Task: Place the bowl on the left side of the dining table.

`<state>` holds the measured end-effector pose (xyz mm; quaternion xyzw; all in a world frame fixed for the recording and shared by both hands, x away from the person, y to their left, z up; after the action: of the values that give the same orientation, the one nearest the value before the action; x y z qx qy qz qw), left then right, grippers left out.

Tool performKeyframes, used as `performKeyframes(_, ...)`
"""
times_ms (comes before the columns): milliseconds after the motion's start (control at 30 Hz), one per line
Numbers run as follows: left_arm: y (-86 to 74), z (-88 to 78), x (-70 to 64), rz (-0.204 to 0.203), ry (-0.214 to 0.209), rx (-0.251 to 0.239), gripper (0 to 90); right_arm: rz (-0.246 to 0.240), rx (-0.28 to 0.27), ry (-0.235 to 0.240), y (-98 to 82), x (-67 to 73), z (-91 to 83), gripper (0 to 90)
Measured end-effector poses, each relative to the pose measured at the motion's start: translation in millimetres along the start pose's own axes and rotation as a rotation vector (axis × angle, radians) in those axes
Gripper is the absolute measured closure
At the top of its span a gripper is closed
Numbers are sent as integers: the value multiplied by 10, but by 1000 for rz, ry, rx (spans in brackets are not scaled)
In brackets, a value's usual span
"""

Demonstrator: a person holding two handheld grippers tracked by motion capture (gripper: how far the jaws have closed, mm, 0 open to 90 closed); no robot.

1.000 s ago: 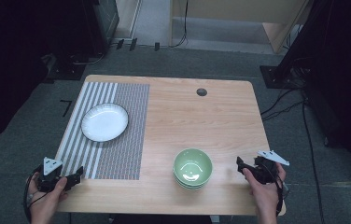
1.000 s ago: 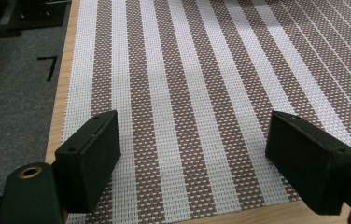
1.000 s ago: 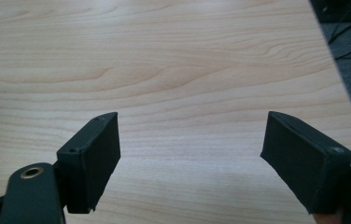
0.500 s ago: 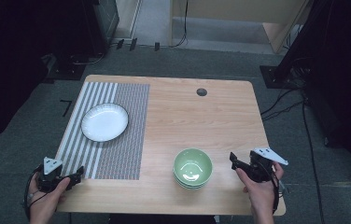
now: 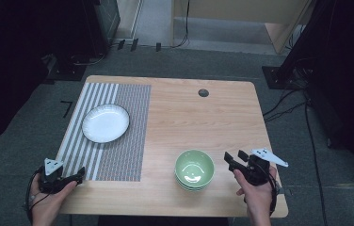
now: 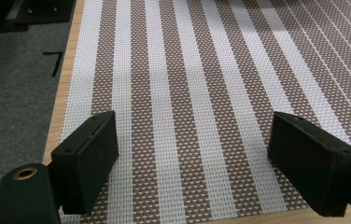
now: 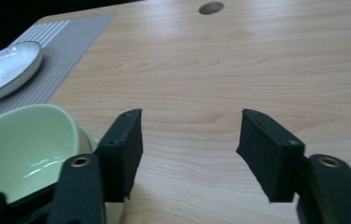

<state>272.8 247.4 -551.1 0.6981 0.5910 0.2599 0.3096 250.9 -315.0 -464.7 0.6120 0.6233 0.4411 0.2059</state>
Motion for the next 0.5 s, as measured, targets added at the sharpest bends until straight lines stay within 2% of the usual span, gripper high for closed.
performKeyframes(67,12,-6,-11,-11,12,10,158,-7,-8,20,5,62,-10,437)
performKeyframes(267,54,-45,-8,-51,-10,-6,158,-23,-16,58,17,196,-27,457)
performKeyframes(500,147,-118,-57,-81,-24,-37,161,-42,25,97,-26,347,34,457)
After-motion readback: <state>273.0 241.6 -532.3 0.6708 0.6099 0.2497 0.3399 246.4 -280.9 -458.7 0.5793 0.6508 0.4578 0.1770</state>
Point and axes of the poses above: each handheld gripper's, and its own axes: z roughly forward along the jaws, y roughly out of its top, x roughly to its left, the point moved 5 cm from there along z, roughly forward along the jaws
